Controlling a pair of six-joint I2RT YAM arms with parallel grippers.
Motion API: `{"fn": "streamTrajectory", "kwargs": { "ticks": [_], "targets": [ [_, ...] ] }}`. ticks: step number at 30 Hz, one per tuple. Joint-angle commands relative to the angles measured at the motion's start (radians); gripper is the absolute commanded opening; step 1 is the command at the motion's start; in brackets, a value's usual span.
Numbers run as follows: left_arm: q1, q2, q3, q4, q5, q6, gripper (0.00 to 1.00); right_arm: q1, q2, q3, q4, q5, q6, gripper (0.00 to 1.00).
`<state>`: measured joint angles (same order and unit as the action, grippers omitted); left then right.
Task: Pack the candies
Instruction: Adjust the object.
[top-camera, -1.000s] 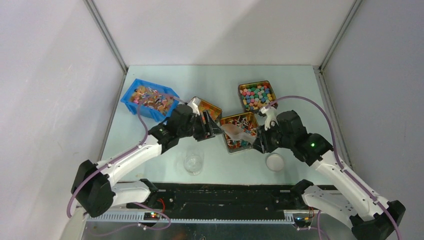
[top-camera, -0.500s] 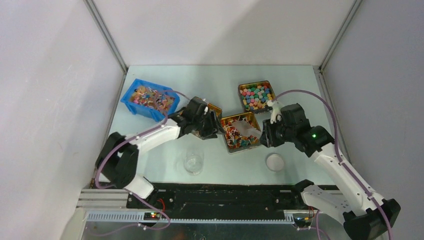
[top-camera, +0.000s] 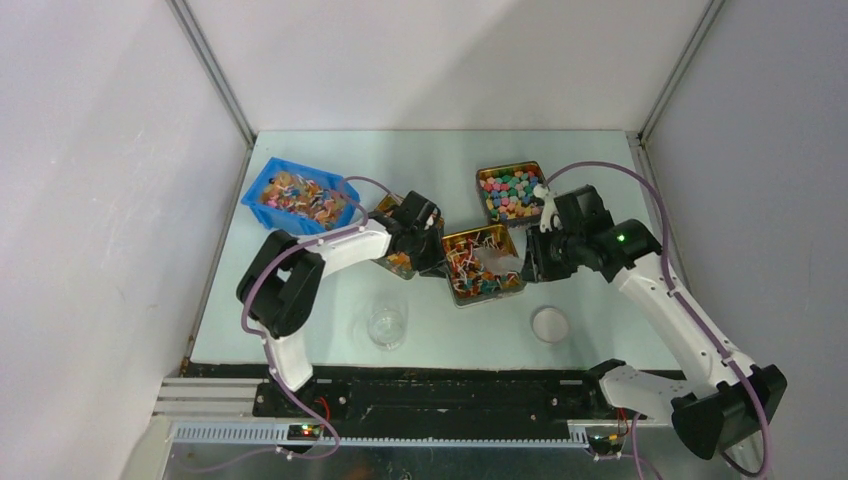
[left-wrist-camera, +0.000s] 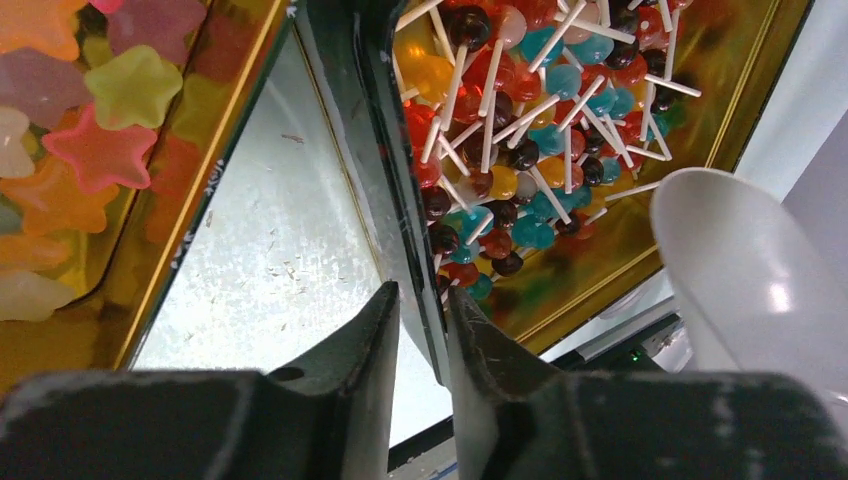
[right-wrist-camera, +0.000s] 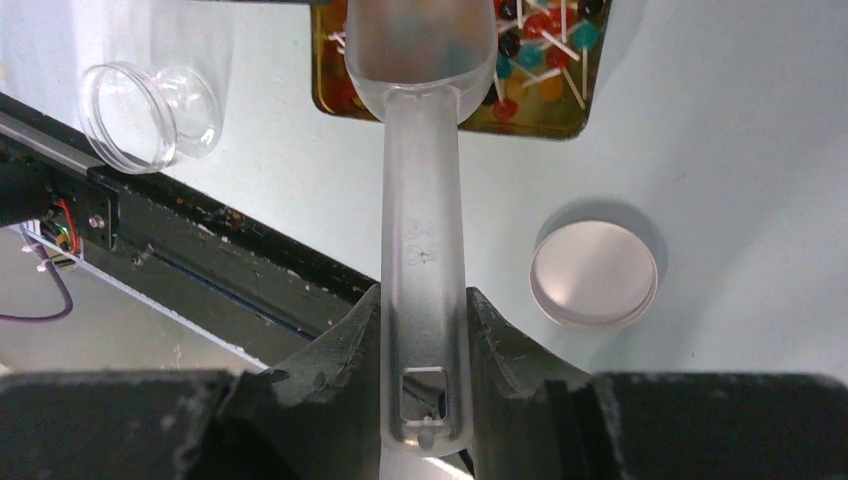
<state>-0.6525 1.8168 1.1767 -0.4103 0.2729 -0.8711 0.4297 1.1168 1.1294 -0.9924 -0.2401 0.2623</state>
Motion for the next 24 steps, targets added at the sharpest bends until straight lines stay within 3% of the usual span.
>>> {"fn": "streamTrajectory", "kwargs": {
  "ticks": [1, 10, 24],
  "targets": [
    [-0.01, 0.024, 0.022, -0.04, -0.014, 0.031, 0.24, -0.004, 0.018, 0.056, -0.09, -0.011, 0.017, 0.0],
    [-0.05, -0.024, 0.01, -0.125, -0.063, 0.044, 0.02, 0.005, 0.017, 0.058, -0.148, -0.032, 0.018, 0.0],
    [-0.146, -0.094, -0.033, -0.219, -0.143, 0.065, 0.0, 0.09, 0.062, 0.057, -0.207, 0.012, 0.033, 0.0]
  ]
}}
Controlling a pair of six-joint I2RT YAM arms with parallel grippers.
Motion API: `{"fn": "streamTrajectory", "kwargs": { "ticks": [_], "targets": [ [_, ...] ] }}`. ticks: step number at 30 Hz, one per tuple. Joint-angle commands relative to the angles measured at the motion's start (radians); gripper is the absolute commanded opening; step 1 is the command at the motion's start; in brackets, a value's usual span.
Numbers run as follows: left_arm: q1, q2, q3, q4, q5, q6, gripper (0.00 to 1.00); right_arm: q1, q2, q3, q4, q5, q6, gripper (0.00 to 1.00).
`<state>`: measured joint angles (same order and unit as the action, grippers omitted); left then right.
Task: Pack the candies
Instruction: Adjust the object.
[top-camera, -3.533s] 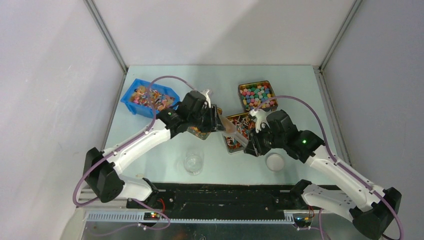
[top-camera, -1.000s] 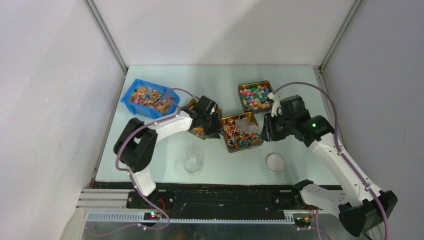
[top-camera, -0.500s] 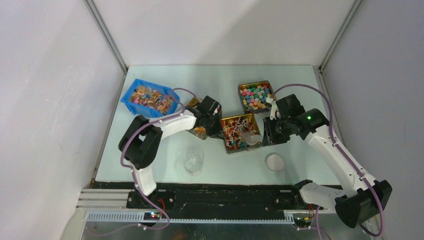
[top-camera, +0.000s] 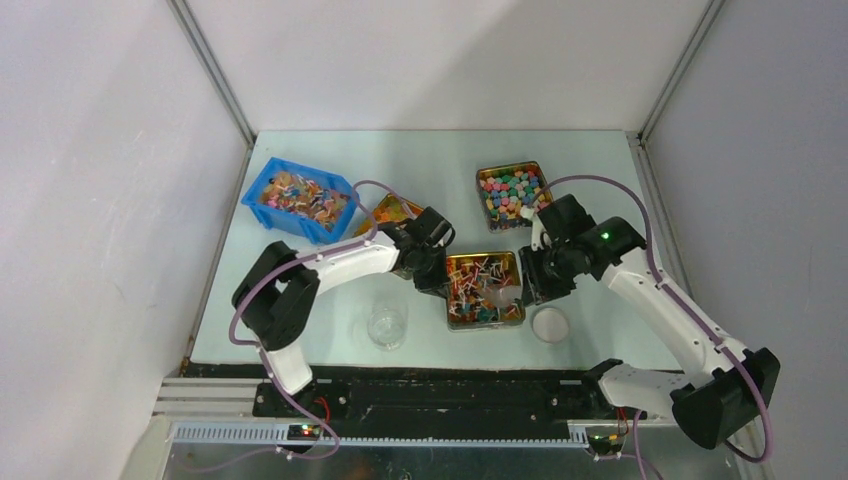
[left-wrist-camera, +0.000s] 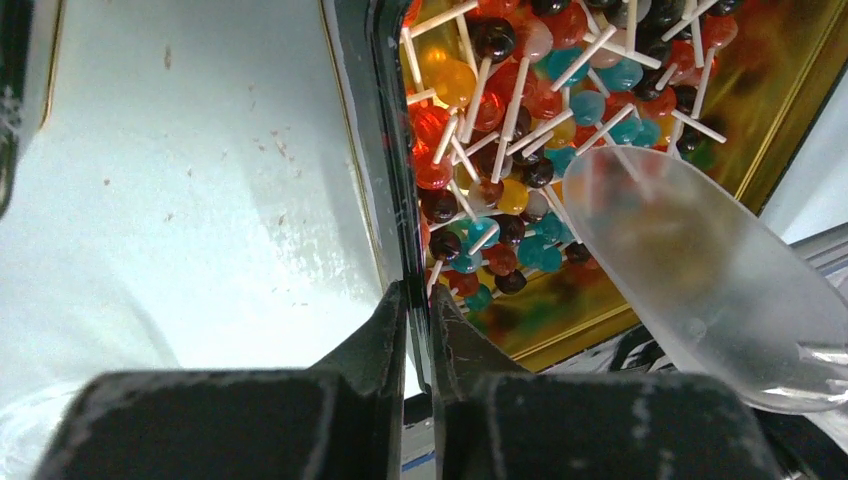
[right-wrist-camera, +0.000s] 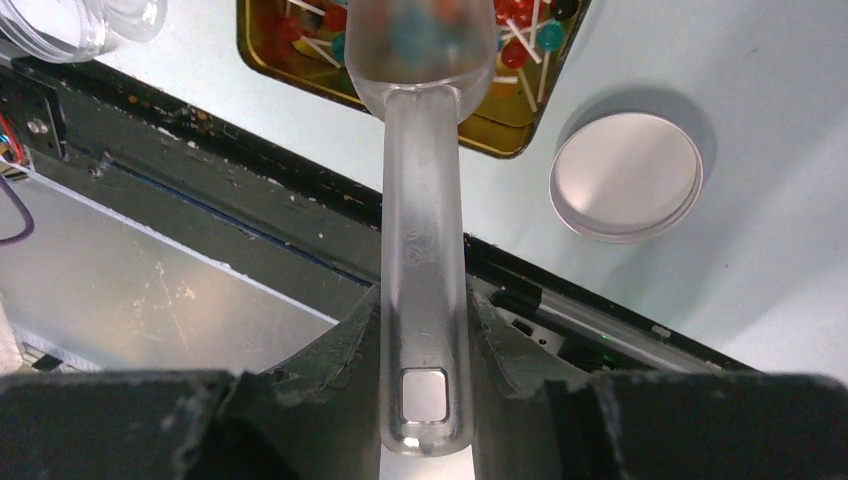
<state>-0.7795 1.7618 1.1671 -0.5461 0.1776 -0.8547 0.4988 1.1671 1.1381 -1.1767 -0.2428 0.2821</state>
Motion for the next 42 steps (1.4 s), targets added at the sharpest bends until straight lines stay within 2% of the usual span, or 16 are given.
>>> {"fn": "streamTrajectory", "kwargs": {
  "ticks": [1, 11, 26, 31, 40, 42],
  "targets": [
    [-0.022, -0.04, -0.022, -0.094, -0.057, 0.056, 0.0, 0.029, 0.018, 0.049, -0.029, 0.019, 0.014, 0.0],
    [-0.03, -0.035, 0.032, -0.171, -0.105, 0.132, 0.0, 0.077, 0.072, 0.049, -0.073, 0.041, 0.02, 0.0],
    [-0.046, -0.003, 0.095, -0.208, -0.118, 0.156, 0.0, 0.129, 0.208, 0.071, -0.058, 0.027, -0.023, 0.0],
    [-0.047, 0.002, 0.108, -0.227, -0.147, 0.171, 0.0, 0.132, 0.185, 0.086, -0.064, 0.013, -0.033, 0.0],
    [-0.047, 0.009, 0.142, -0.252, -0.174, 0.283, 0.0, 0.134, 0.081, 0.088, -0.091, -0.033, -0.09, 0.0],
    [-0.047, 0.003, 0.141, -0.241, -0.174, 0.3, 0.02, 0.137, 0.076, 0.088, -0.107, -0.043, -0.096, 0.0]
  ]
}}
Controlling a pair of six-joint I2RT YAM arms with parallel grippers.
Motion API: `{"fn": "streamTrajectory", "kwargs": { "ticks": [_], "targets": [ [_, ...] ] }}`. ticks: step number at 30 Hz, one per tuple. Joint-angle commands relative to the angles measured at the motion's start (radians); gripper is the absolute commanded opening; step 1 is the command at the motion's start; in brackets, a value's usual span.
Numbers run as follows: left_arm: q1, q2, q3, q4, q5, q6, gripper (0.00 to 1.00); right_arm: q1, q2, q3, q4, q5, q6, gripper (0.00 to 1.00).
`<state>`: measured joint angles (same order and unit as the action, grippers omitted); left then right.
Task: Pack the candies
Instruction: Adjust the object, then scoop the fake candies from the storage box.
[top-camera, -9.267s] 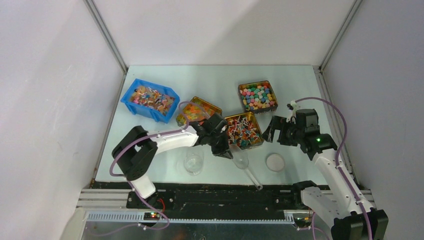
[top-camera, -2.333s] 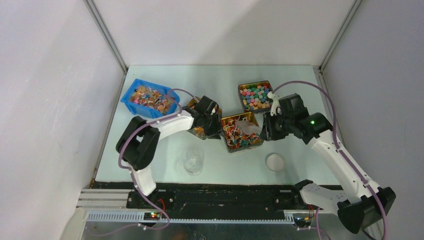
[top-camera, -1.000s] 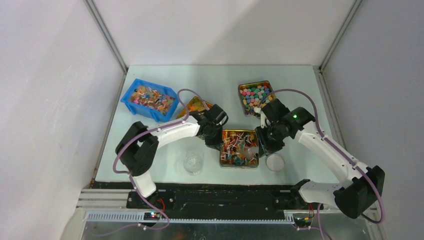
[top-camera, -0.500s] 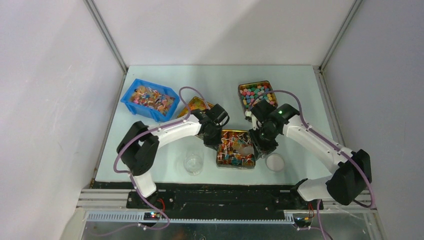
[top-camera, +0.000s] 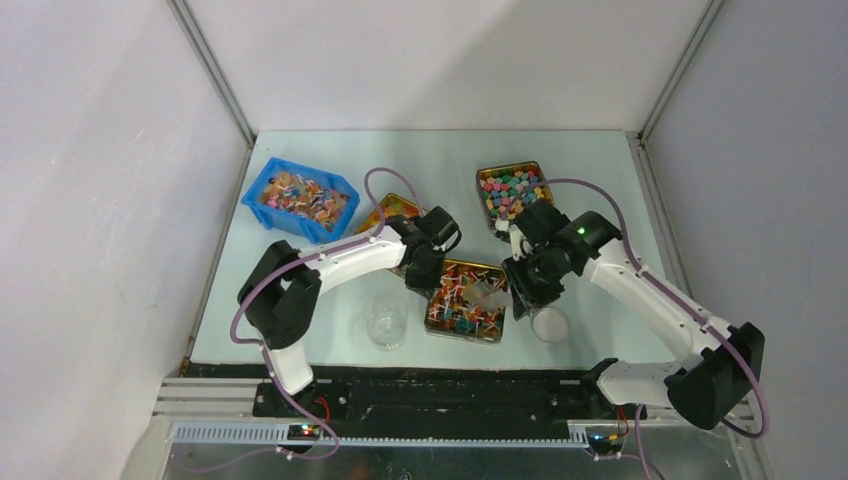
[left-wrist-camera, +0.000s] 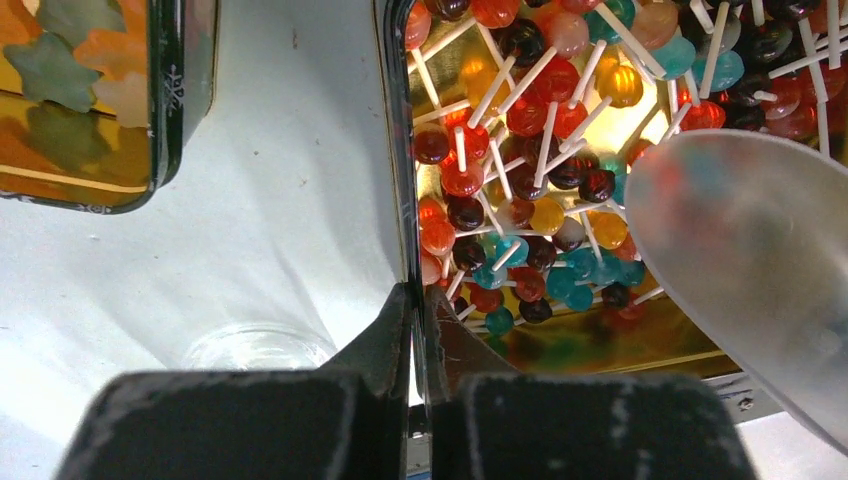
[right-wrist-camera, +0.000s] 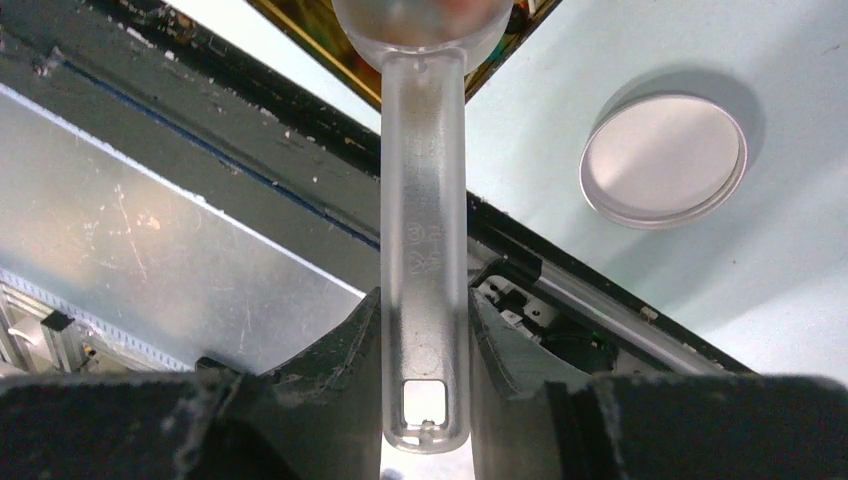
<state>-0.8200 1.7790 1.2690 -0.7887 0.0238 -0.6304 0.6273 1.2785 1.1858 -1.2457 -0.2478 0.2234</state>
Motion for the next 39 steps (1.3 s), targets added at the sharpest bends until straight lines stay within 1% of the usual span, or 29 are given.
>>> {"fn": "streamTrajectory", "kwargs": {
  "ticks": [1, 2, 3, 5, 6, 11, 16, 23, 28, 39],
  "targets": [
    [-0.007, -0.019, 0.037, 0.006, -0.02, 0.08, 0.08, 0.01, -0.036, 0.04, -0.043, -0.042, -0.039, 0.0],
    [-0.007, -0.022, 0.035, 0.017, -0.012, 0.083, 0.13, 0.012, -0.035, 0.04, -0.054, -0.049, -0.042, 0.0],
    [-0.005, -0.028, 0.028, 0.023, -0.004, 0.085, 0.25, 0.015, -0.031, 0.041, -0.061, -0.053, -0.042, 0.0],
    [-0.004, -0.042, 0.011, 0.048, 0.036, 0.079, 0.33, 0.021, -0.022, 0.04, -0.078, -0.064, -0.041, 0.0],
    [-0.002, -0.048, 0.003, 0.068, 0.045, 0.076, 0.34, 0.024, -0.018, 0.04, -0.089, -0.066, -0.04, 0.0],
    [0.019, -0.106, -0.085, 0.141, 0.105, 0.035, 0.34, 0.037, 0.007, 0.041, -0.114, -0.063, -0.032, 0.0],
    [0.038, -0.128, -0.141, 0.156, 0.11, 0.027, 0.34, 0.055, 0.04, 0.064, -0.139, -0.067, -0.03, 0.0],
    [0.046, -0.11, -0.137, 0.167, 0.109, 0.011, 0.33, 0.081, 0.101, 0.071, -0.151, -0.057, -0.025, 0.0],
    [0.046, -0.094, -0.12, 0.168, 0.11, 0.008, 0.32, 0.084, 0.193, 0.071, -0.129, -0.033, -0.021, 0.0],
    [0.047, -0.101, -0.144, 0.218, 0.144, -0.037, 0.32, 0.095, 0.32, 0.079, -0.018, 0.008, -0.006, 0.0]
  ]
}}
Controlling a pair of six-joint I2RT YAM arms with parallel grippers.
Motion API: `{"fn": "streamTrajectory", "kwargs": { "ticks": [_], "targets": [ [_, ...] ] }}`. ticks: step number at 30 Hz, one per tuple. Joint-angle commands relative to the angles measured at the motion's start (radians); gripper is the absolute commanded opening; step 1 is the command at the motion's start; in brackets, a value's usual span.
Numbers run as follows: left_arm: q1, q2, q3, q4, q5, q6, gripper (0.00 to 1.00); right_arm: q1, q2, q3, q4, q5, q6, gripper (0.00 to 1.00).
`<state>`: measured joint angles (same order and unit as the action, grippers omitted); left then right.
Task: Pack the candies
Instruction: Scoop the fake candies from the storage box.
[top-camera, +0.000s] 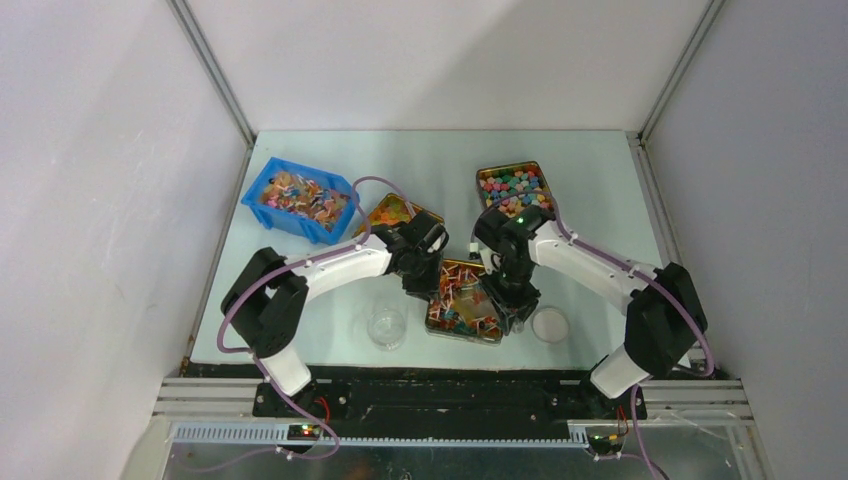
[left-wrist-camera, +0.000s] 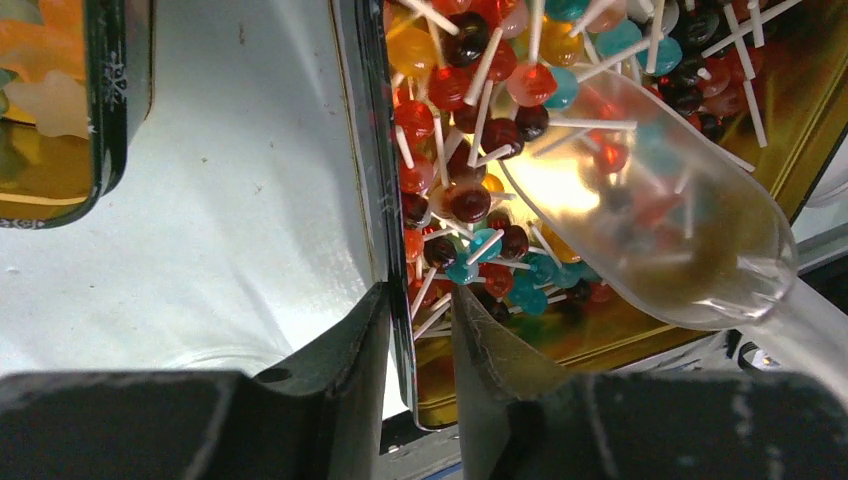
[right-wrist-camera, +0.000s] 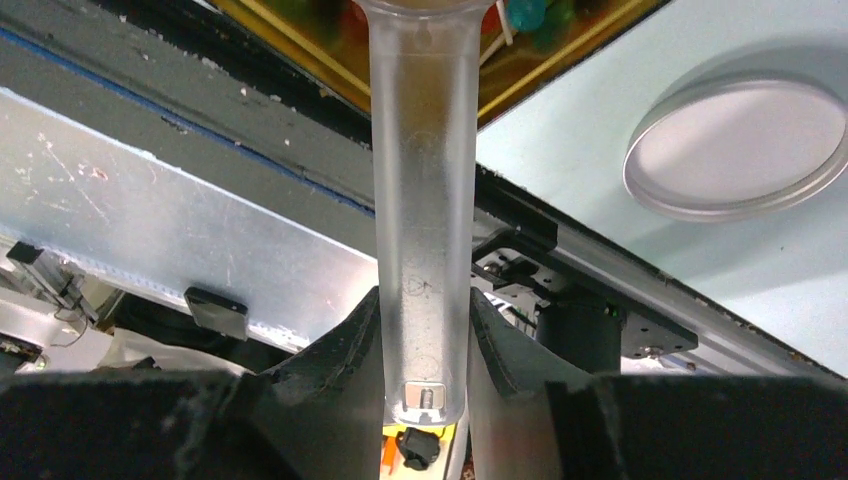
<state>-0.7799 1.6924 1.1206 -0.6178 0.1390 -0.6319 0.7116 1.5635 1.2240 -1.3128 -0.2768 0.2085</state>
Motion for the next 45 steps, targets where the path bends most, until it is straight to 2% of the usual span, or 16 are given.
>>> {"fn": "streamTrajectory", "kwargs": {
  "ticks": [1, 8, 17, 27, 36, 45],
  "targets": [
    [0.007, -0.014, 0.003, 0.051, 0.029, -0.041, 0.32, 0.013, 0.04, 0.041, 0.064, 0.044, 0.002, 0.0],
    [0.013, -0.03, -0.003, 0.032, -0.006, -0.061, 0.31, 0.058, 0.081, 0.044, 0.105, 0.118, -0.047, 0.0],
    [0.103, -0.081, -0.068, 0.082, 0.043, -0.072, 0.34, 0.078, 0.078, 0.055, 0.078, 0.115, -0.071, 0.0],
    [0.106, -0.009, -0.055, 0.098, 0.056, -0.067, 0.33, 0.078, 0.152, 0.065, 0.111, 0.084, -0.06, 0.0],
    [0.106, -0.009, -0.051, 0.117, 0.081, -0.075, 0.32, 0.077, 0.252, 0.086, 0.185, 0.085, -0.057, 0.0],
    [0.105, -0.032, -0.048, 0.123, 0.084, -0.094, 0.32, 0.081, 0.216, 0.074, 0.232, 0.126, -0.064, 0.0]
  ]
}}
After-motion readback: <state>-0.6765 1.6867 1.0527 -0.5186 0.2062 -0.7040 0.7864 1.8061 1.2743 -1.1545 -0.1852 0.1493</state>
